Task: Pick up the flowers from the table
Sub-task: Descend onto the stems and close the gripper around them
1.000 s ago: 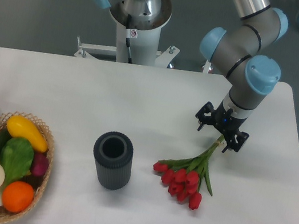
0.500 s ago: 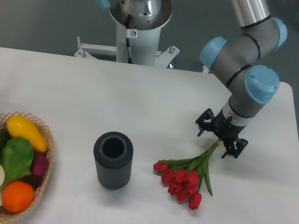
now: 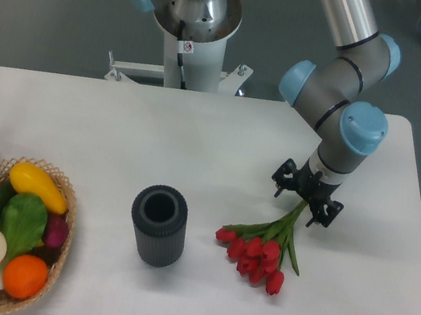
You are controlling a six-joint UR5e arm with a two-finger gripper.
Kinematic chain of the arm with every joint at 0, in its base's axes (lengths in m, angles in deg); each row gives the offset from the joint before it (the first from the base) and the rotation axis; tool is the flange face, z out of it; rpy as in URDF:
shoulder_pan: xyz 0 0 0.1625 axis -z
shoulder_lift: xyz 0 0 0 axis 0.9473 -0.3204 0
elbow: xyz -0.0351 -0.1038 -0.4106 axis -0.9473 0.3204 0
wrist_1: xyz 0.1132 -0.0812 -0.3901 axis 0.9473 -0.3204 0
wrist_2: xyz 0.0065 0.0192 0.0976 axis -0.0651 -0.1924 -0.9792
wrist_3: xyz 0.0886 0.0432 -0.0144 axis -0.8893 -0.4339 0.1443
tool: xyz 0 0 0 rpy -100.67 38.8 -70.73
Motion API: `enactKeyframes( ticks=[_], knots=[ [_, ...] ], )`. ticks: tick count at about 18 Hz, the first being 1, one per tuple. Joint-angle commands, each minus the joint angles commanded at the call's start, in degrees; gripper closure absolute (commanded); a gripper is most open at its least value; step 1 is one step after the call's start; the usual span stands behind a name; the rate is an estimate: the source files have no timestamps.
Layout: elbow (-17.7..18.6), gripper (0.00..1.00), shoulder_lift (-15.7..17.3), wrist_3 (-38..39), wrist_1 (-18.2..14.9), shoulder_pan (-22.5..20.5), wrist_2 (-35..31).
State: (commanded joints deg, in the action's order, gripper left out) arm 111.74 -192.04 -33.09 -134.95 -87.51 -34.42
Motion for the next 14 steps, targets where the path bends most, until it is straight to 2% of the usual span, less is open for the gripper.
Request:
enactKeyframes(
  ticks=[2,3,5,7,8,12,14],
  knots=[
    [-0.1,0.5,0.2,0.3,0.0,0.0,0.0],
    [-0.1,0.62,0.3,0.4,-0.1,0.0,0.0],
    [-0.1,0.64,0.4,0.4,-0.1,0.0,0.0],
    [-0.3,0.73,0.4,0.5,-0.2,0.0,0.0],
    [-0.4,0.85,0.4,1.5,-0.2,0.0,0.0],
    [-1.7,0.87,0.4,2.2,-0.3,0.1,0.1],
    [-2.5,0.93,0.7,2.2,-0.4,0.1,-0.1]
  ],
)
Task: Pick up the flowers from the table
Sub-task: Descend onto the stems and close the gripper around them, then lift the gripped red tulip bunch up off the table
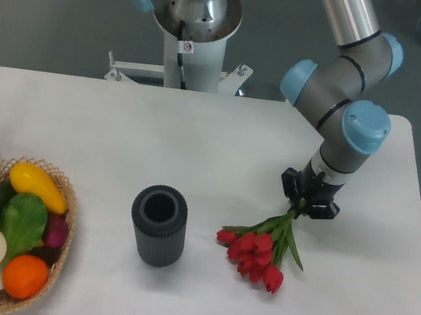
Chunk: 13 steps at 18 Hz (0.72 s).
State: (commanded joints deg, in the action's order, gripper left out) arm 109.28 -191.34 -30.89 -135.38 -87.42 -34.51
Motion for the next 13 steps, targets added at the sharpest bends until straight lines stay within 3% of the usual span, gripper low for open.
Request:
enactKeyframes(
  ticks=[9,13],
  knots=[
    [-1.8,0.93,6.4,3.7,-1.0,2.1,1.1],
    [-2.9,0.93,9.6,8.0,-1.0,3.8,6.8]
  ],
)
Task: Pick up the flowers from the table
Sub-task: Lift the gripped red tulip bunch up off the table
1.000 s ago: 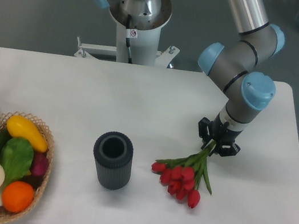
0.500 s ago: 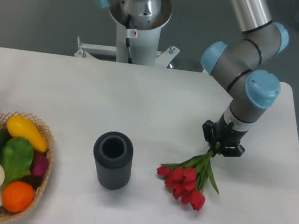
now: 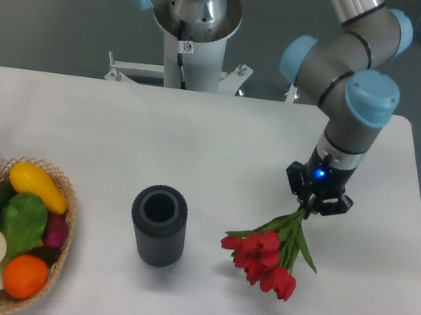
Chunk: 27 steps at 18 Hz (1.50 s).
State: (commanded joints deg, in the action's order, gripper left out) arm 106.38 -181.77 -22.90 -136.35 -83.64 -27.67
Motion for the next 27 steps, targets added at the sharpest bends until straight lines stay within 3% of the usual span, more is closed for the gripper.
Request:
enactKeyframes(
  ticks=[15,27],
  knots=[
    [-3.8,0.93,2.6,6.5,0.3,-3.2,9.3],
    [-4.4,0.93,2.7,7.5,0.3,-3.4,10.4]
  ],
)
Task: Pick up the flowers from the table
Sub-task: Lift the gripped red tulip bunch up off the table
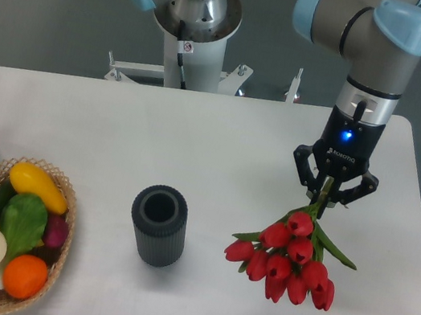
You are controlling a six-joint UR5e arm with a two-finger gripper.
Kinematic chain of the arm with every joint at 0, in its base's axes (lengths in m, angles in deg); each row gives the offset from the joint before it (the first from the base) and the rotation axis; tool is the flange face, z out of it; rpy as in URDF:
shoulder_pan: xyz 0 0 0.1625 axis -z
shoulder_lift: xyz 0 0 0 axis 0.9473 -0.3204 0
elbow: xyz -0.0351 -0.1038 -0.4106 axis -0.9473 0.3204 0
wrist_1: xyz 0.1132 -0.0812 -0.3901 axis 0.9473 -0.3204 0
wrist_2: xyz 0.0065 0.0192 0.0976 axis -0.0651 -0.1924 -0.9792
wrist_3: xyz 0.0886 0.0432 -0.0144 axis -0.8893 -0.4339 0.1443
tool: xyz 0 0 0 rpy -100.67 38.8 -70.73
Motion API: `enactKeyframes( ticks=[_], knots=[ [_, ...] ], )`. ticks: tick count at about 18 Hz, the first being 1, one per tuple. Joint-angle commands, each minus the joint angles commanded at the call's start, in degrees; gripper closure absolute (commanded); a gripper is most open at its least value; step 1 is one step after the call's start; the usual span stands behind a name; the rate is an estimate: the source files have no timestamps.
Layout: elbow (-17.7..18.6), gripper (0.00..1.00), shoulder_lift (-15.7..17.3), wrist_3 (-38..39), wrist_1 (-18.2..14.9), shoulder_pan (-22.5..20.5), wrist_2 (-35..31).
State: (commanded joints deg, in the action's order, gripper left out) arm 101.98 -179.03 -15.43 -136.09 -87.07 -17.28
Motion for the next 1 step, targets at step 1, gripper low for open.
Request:
enactKeyframes(
  ticks=[1],
  knots=[
    [0.0,0.93,0.0,0.0,0.0,0.0,0.0]
  ],
)
